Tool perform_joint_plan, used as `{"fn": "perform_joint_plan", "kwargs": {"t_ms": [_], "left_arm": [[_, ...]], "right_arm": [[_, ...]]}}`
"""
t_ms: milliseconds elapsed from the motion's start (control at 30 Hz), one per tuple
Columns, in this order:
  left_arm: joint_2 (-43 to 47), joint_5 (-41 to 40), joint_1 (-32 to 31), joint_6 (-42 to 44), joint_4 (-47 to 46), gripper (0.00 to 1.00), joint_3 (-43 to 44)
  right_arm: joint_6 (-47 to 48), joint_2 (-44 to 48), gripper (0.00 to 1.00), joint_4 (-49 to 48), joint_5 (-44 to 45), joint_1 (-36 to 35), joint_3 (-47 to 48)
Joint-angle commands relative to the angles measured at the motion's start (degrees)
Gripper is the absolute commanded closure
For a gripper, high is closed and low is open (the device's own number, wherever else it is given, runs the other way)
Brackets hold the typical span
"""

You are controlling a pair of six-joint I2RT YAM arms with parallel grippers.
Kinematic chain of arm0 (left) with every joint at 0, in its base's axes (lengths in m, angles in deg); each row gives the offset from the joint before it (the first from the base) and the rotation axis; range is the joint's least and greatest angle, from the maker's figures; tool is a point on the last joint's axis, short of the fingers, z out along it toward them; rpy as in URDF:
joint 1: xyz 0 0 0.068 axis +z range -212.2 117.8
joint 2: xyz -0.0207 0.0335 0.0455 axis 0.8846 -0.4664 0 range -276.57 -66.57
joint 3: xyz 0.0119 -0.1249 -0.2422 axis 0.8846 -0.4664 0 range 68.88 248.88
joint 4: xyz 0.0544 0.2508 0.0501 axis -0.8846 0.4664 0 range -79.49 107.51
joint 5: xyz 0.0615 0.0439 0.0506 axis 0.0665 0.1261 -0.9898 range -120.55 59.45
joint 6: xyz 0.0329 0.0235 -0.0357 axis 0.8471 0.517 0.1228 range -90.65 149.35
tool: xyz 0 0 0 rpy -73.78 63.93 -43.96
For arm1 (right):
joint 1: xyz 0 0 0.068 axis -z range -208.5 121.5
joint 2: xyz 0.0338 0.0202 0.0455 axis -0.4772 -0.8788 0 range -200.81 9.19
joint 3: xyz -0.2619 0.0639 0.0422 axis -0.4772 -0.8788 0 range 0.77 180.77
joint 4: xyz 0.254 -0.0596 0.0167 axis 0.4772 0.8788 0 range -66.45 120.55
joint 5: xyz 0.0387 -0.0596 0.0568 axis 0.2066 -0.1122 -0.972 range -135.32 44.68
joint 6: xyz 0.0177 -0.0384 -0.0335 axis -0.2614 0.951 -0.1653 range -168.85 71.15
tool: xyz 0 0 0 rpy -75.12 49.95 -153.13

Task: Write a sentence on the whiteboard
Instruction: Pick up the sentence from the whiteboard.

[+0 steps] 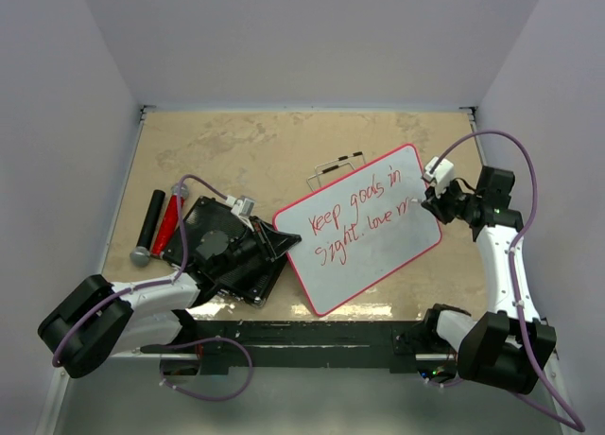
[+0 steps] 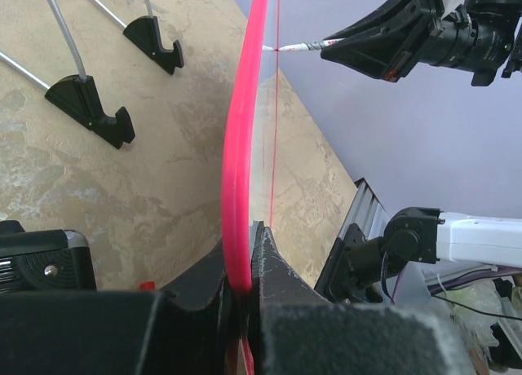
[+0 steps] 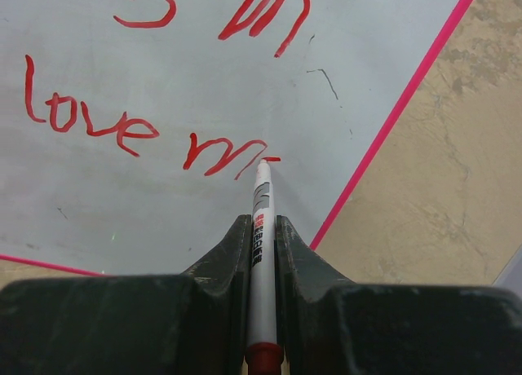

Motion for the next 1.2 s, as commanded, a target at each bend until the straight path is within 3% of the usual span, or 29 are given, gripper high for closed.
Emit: {"fn": "perform_joint_plan", "kwargs": {"t_ms": [0, 267, 533, 933, 1167], "left_arm": [[-1.68, 3.21, -0.49, 7.83, 9.25, 1.0, -0.65], [-1.41, 3.03, -0.49, 8.01, 9.86, 1.0, -0.65], [-1.59, 3.12, -0.58, 8.09, 9.95, 1.0, -0.48], [-2.11, 3.12, -0.49, 8.18, 10.13, 1.0, 0.05], [-2.64, 3.03, -0.49, 8.18, 10.3, 1.0, 0.23]], "right_arm": [[3.42, -0.27, 1.0, 2.59, -2.85, 0.07, 0.84], [4.05, -0.36, 1.0, 4.97, 0.22, 0.07, 0.85], [0.45, 0.08, 1.0, 0.93, 3.56, 0.07, 0.67], [-2.19, -0.62, 1.0, -3.99, 1.72, 0.07, 2.25], [0.35, -0.97, 1.0, -1.98, 1.54, 0.07, 1.46]]}}
